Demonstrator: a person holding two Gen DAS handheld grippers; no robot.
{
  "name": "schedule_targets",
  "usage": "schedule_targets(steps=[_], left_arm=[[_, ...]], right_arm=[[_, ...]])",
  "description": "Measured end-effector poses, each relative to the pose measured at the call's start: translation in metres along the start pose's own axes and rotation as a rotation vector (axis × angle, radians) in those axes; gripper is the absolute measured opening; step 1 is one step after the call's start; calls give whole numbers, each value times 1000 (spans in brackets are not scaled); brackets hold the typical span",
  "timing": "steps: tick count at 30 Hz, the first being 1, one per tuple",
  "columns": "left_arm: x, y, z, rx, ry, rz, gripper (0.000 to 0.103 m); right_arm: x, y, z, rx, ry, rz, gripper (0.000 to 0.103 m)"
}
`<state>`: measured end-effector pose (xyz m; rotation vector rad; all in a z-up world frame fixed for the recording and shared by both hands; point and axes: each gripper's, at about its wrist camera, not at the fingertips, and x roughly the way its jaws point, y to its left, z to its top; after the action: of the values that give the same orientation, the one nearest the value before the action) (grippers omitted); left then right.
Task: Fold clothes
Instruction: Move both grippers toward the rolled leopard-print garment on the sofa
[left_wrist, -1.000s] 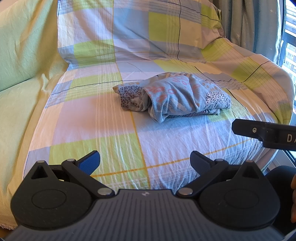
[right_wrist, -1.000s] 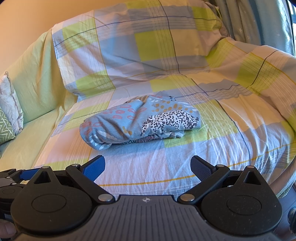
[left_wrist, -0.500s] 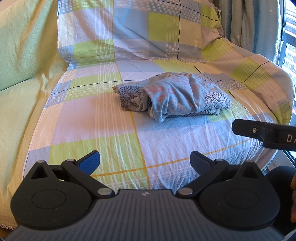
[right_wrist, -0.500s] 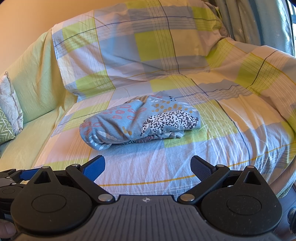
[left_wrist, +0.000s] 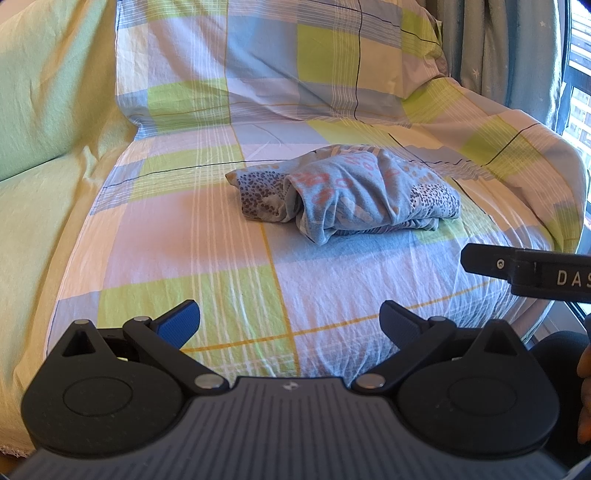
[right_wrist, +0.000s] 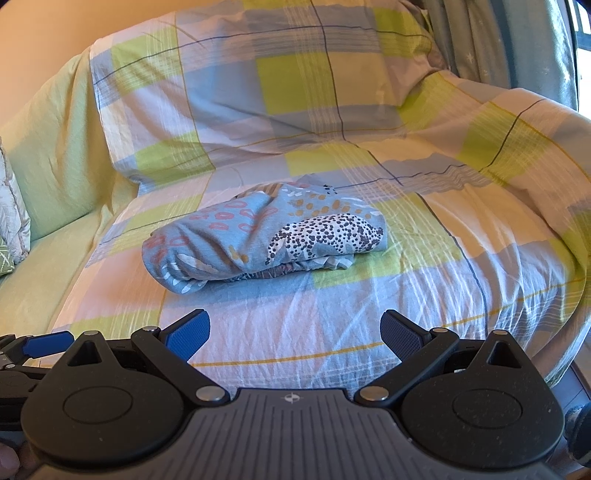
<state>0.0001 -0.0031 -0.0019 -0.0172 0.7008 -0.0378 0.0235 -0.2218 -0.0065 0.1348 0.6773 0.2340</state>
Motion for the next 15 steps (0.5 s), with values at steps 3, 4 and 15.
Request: schedule_targets(steps=[3, 4, 15], left_arm=[[1, -1, 1, 3, 2, 1, 102], [1, -1, 1, 4, 2, 2, 102], [1, -3, 0, 19, 6, 9, 102]], right_arm=[[0, 0, 0, 1, 1, -1, 101], [0, 0, 0, 1, 2, -1, 101], [2, -1, 0, 7, 8, -28, 101]])
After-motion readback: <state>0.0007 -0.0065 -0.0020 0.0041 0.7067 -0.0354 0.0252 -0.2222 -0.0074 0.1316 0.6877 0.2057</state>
